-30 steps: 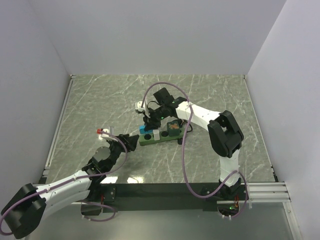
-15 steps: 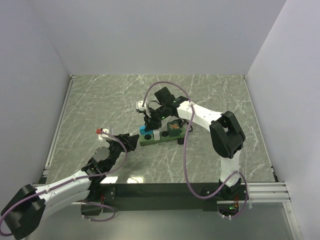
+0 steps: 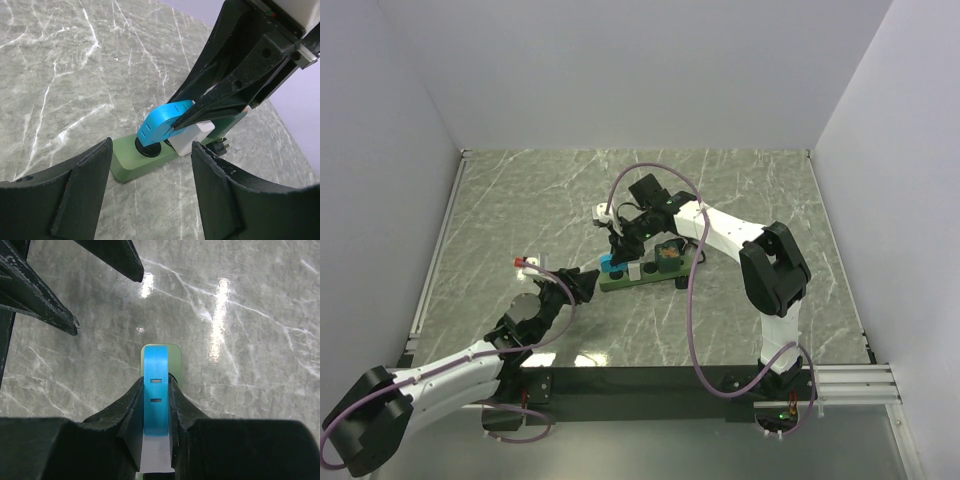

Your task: Insert the plug

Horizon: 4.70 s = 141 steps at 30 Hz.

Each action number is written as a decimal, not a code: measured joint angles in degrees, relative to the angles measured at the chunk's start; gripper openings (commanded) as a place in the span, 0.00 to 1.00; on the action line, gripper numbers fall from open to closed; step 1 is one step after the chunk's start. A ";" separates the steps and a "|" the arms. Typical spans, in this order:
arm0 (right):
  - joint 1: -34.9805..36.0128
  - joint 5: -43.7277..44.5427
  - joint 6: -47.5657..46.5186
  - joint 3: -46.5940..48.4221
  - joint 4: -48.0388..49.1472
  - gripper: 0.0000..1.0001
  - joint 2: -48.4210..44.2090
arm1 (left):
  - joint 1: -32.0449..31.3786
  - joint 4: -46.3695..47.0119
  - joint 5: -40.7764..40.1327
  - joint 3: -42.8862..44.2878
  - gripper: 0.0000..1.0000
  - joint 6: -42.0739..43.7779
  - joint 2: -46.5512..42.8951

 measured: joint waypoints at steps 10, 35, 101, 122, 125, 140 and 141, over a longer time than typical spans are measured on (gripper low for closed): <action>0.02 0.57 0.46 0.17 0.33 0.00 0.04 | 0.00 0.02 0.04 0.00 0.70 0.00 -0.92; -0.09 2.14 2.38 0.28 2.36 0.00 1.90 | 0.00 0.28 0.50 0.00 0.70 0.02 -0.28; 5.51 17.57 22.18 -26.47 38.29 0.00 -9.99 | 0.02 8.76 -4.31 4.44 0.66 0.70 19.19; 5.70 21.66 24.02 -28.02 42.05 0.00 -10.27 | 0.24 20.28 -5.66 7.10 0.64 -2.14 34.12; 5.70 22.23 24.37 -28.04 42.23 0.00 -10.25 | 0.28 21.51 -5.77 7.13 0.63 -2.56 35.19; 5.95 25.27 26.32 -28.06 43.82 0.00 -8.83 | -2.08 24.41 -10.36 9.57 0.60 -2.99 44.72; 6.29 25.20 26.10 -28.04 44.00 0.00 -8.61 | -2.84 22.77 -9.73 10.03 0.60 -3.02 46.38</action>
